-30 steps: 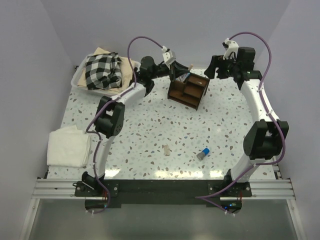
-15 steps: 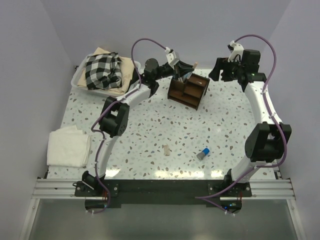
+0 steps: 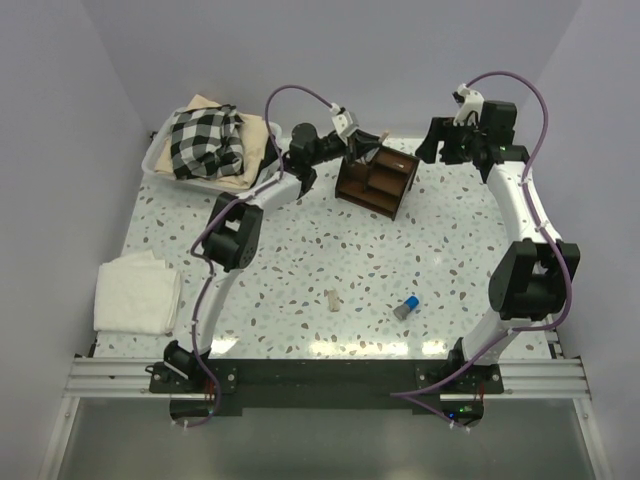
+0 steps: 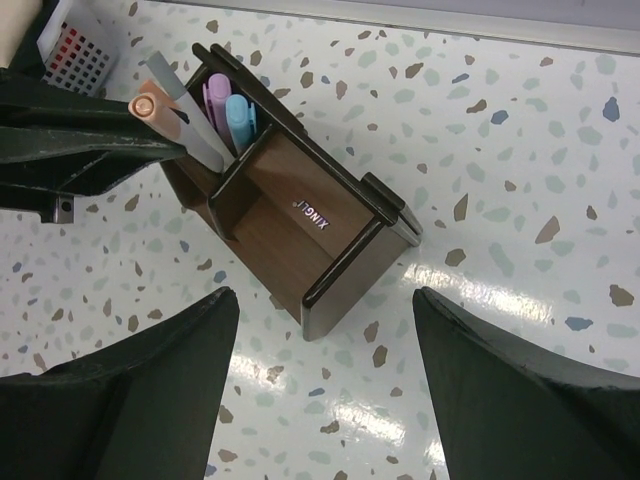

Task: Sort the stationery into containers
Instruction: Place the pen in the storage box, then pick up the stationery from the center of the board.

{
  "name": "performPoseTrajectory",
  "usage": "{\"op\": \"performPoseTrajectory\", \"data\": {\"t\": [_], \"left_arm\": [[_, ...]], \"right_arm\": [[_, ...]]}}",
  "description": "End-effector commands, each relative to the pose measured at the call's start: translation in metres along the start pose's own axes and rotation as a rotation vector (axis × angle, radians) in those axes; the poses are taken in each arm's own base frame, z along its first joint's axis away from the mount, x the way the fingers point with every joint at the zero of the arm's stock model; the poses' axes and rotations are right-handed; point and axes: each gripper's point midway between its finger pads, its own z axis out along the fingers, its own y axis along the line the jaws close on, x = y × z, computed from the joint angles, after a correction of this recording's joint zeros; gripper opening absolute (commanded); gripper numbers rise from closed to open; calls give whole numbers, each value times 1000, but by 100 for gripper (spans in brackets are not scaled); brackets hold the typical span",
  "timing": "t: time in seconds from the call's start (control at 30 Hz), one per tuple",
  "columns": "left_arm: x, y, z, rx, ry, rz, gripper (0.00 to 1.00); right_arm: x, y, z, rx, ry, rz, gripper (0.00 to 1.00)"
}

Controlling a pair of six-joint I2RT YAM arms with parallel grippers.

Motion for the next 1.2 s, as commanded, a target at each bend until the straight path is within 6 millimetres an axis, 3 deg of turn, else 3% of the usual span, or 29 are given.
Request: {"op": "performPoseTrajectory", "data": {"t": [0.0,0.07,0.17,0.2,0.3,0.47,0.57,0.63,0.67,0.7,0.77,0.8,0.83,0.87,0.9,0.97,1.0,1.07,1.1,1.17], "left_arm": [[-13,20,-5,-38,-31,67,0],[-8,20,-7,-38,-22,60,1],[-5,21,-9,-43,-16,57,21],[-4,22,-9,-51,-13,53,35],[-6,25,-10,-65,-13,58,48],[-21,27,-15,-64,-19,77,56],[-46,26,-22,-52,-35,91,59],[-79,27,-29,-57,-60,118,62],[-82,26,-33,-59,-52,110,62],[-110,25,-39,-60,-73,135,64],[-120,22,-49,-65,-54,119,65],[-148,18,-57,-68,-71,138,71],[-156,15,-63,-74,-68,120,72],[-141,10,-71,-77,-22,66,74],[-163,-1,-79,-68,-27,73,77],[-129,-17,-99,-80,87,-1,78],[-142,-31,-107,-82,96,3,79],[-95,-48,-134,-126,238,-94,81],[-100,-58,-144,-139,263,-88,84],[-56,-75,-174,-190,429,-172,84]], "right_arm": [[-12,2,-3,-4,-35,-2,75],[-10,1,-1,-2,-31,1,75],[-9,0,0,-4,-31,8,75],[-9,1,0,-5,-32,10,75],[-9,1,2,-8,-32,10,75],[-12,3,-1,-12,-38,5,75],[-13,5,-3,-19,-42,0,75],[-13,7,-7,-27,-45,-16,75],[-12,9,-9,-33,-45,-23,75],[-11,12,-11,-46,-42,-31,75],[-4,15,-17,-53,-29,-48,75],[0,16,-19,-59,-21,-45,75],[9,16,-20,-65,1,-64,75],[9,20,-27,-69,-1,-80,75],[13,22,-30,-73,6,-89,75],[33,28,-40,-103,62,-101,75],[43,32,-43,-127,93,-111,75],[67,42,-58,-188,171,-180,76],[78,43,-63,-203,206,-202,76],[100,43,-77,-213,294,-223,76]]}}
